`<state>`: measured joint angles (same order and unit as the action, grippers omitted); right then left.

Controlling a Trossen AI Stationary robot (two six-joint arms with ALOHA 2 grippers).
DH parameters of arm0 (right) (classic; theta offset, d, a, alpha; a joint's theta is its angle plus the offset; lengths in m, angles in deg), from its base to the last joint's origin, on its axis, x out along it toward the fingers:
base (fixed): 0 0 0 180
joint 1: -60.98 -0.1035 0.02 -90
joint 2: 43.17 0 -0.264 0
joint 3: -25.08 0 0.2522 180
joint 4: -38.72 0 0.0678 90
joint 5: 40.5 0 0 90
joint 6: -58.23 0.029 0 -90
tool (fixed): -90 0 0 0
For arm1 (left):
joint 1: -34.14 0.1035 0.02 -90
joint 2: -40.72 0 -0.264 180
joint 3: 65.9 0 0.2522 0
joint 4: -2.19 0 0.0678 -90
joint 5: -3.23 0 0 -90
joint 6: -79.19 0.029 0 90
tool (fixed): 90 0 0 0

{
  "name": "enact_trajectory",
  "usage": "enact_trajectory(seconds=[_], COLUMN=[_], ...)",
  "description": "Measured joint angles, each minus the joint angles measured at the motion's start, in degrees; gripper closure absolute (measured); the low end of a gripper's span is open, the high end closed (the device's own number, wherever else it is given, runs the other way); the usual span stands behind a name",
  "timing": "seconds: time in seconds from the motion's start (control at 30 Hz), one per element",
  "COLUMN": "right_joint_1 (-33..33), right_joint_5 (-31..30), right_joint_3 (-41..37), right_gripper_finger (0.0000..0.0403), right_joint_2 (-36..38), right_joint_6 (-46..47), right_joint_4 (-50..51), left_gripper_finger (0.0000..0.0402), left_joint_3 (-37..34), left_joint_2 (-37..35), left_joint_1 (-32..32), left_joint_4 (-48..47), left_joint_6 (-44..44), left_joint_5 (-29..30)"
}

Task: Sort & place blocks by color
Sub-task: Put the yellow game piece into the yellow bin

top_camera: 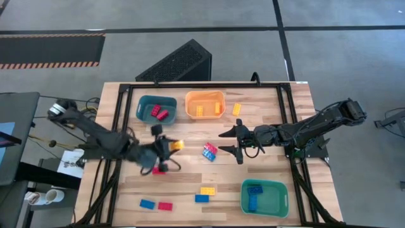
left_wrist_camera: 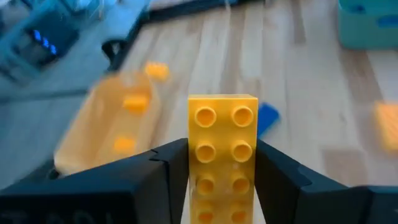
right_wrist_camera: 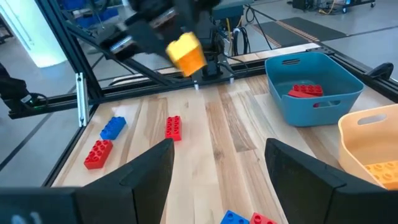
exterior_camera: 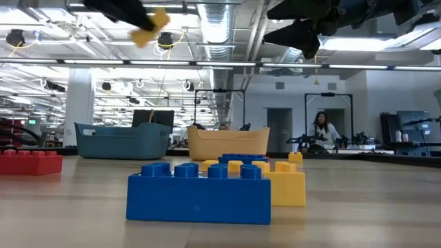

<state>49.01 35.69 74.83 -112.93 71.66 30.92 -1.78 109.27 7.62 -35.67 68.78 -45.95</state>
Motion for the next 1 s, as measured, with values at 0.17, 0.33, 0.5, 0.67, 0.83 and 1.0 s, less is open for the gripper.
enact_trajectory(seconds=[0.17, 0.33, 0.5, 0.67, 0.83, 1.0], right_joint_1=[0.0, 0.0, 0.0, 0.5, 0.5, 0.5], right_joint_5=[0.0, 0.0, 0.0, 0.0, 0.0, 0.0], right_joint_3=[0.0, 0.0, 0.0, 0.0, 0.0, 0.0], right_gripper_finger=[0.0127, 0.0127, 0.0127, 0.0126, 0.0127, 0.0127], right_joint_2=[0.1, 0.1, 0.1, 0.1, 0.1, 0.1], right_joint_6=[0.0, 0.0, 0.0, -0.2, -0.3, -0.3], right_joint_4=[-0.3, -0.5, -0.5, -0.5, -0.2, 0.0], left_gripper_finger=[0.0288, 0.0297, 0.0284, 0.0276, 0.028, 0.0263], left_joint_3=[-8.5, -12.7, -12.6, -11.9, -8.7, -5.7], left_joint_2=[-0.9, 2.0, 8.2, 16.1, 22.7, 26.1], left_joint_1=[16.7, 33.5, 43.9, 47.8, 49.6, 50.6], left_joint_4=[27.6, 45.1, 54.3, 59.4, 59.6, 59.6], left_joint_6=[16.5, 17.9, 13.6, 11.2, 9.2, 9.2], left_joint_5=[-18.7, -34.0, -45.0, -47.5, -49.1, -49.4])
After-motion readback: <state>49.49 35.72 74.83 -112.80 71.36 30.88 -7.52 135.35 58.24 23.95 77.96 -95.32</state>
